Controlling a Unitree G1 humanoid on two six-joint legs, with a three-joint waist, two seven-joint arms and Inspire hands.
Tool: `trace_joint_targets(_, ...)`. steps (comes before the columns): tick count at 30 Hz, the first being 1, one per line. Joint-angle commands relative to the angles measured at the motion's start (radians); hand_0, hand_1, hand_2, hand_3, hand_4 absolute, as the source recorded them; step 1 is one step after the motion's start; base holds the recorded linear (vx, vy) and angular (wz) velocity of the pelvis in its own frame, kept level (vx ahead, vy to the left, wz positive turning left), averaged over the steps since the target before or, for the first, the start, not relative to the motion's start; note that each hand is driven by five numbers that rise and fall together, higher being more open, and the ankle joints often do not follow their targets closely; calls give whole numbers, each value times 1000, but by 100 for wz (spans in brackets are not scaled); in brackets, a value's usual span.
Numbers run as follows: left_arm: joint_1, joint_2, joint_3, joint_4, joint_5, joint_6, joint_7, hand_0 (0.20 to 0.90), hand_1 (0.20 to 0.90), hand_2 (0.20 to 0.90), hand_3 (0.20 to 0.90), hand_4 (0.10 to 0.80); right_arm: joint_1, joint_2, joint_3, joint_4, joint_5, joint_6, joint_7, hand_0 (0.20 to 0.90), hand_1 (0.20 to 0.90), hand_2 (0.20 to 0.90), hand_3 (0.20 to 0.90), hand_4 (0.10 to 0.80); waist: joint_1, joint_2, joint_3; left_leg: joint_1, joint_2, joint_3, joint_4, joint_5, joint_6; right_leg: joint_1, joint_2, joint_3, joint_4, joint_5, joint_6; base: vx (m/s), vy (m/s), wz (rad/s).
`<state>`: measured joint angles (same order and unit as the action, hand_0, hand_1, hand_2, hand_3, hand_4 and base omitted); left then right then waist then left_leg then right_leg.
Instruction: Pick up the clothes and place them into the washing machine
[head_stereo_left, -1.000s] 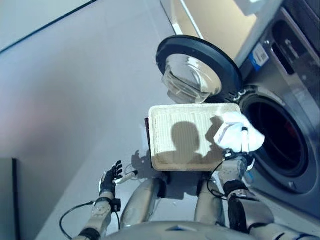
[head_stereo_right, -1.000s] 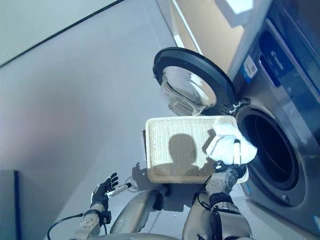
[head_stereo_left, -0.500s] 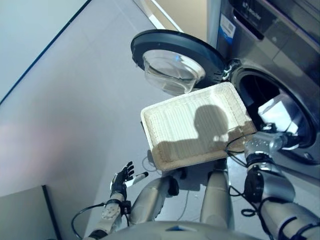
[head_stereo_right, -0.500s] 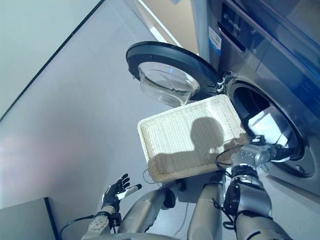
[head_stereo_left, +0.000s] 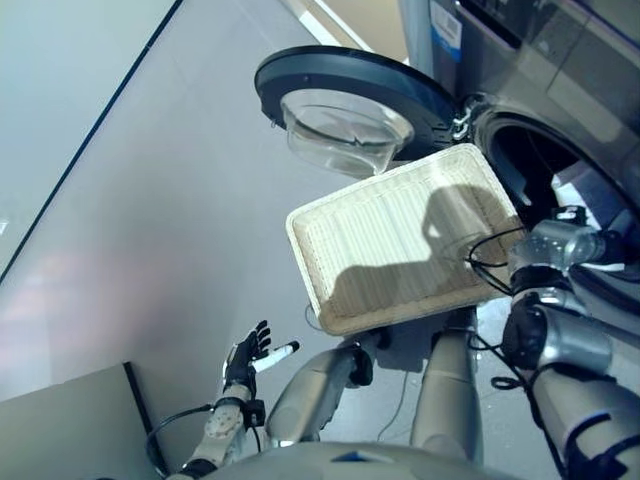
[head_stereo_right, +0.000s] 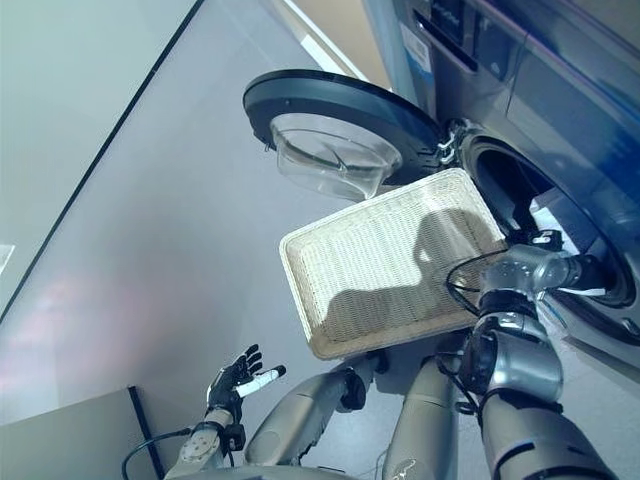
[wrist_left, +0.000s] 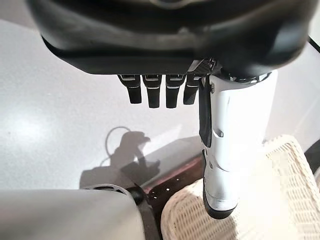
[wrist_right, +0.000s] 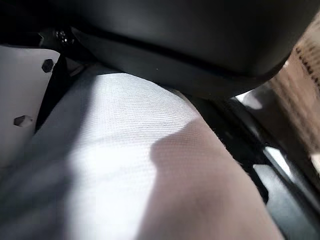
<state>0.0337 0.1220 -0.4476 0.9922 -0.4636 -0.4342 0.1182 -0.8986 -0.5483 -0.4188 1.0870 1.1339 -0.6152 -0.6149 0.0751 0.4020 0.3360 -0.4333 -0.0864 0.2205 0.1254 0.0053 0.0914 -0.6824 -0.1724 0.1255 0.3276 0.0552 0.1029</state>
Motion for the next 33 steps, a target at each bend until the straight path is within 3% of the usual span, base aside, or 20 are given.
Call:
trace_joint_targets(1, 28, 53, 16, -23, -11, -38, 28, 900, 900, 900, 900, 800, -133, -240, 167, -111, -190, -68, -2, 200, 200, 200, 200, 300, 10, 23, -65, -96, 22, -101, 85, -1, -77, 43, 79, -59, 51, -108, -70, 19, 6, 5)
trace_joint_targets(5, 30, 67, 26, -51, -17, -44, 34, 900, 900, 900, 900, 800, -197, -294, 258, -165, -282, -36, -38, 200, 200, 200, 200, 300, 10, 24, -68, -90, 21, -98, 71, 5, -82, 40, 79, -62, 51, -107, -71, 0, 0, 0)
trace_joint_targets(13, 28, 77, 42, -64, -33, -49, 49, 900, 900, 900, 900, 800, -230, -280, 315, -303, -361, -30, -63, 200, 200, 200, 200, 300, -6, 16, -76, -77, 20, -98, 51, 15, -94, 53, 82, -75, 47, -109, -75, 8, -4, 0)
trace_joint_targets(14, 28, 77, 44, -63, -35, -49, 48, 900, 900, 900, 900, 800, -230, -281, 316, -298, -361, -27, -60, 582, 582, 582, 582, 573, -7, 14, -79, -76, 19, -99, 50, 16, -95, 57, 83, -77, 45, -109, -75, 0, 0, 0)
trace_joint_targets(15, 29, 74, 46, -58, -37, -49, 48, 900, 900, 900, 900, 800, -230, -277, 315, -285, -358, -22, -59, 582, 582, 582, 582, 573, -6, 12, -83, -74, 20, -99, 48, 16, -96, 61, 83, -78, 42, -109, -76, 30, -19, 3)
trace_joint_targets(16, 28, 73, 48, -53, -37, -47, 49, 900, 900, 900, 900, 800, -232, -273, 315, -275, -348, -22, -53, 900, 900, 900, 900, 800, -7, 11, -87, -72, 20, -101, 47, 16, -97, 65, 83, -79, 38, -109, -76, 0, 0, 0)
trace_joint_targets(33, 25, 58, 70, 1, -42, -37, 48, 900, 900, 900, 900, 800, -204, -239, 309, -125, -304, 25, -16, 900, 900, 900, 900, 800, -2, -2, -105, -46, 32, -109, 23, 24, -108, 105, 91, -100, 10, -109, -80, 1, -2, 1)
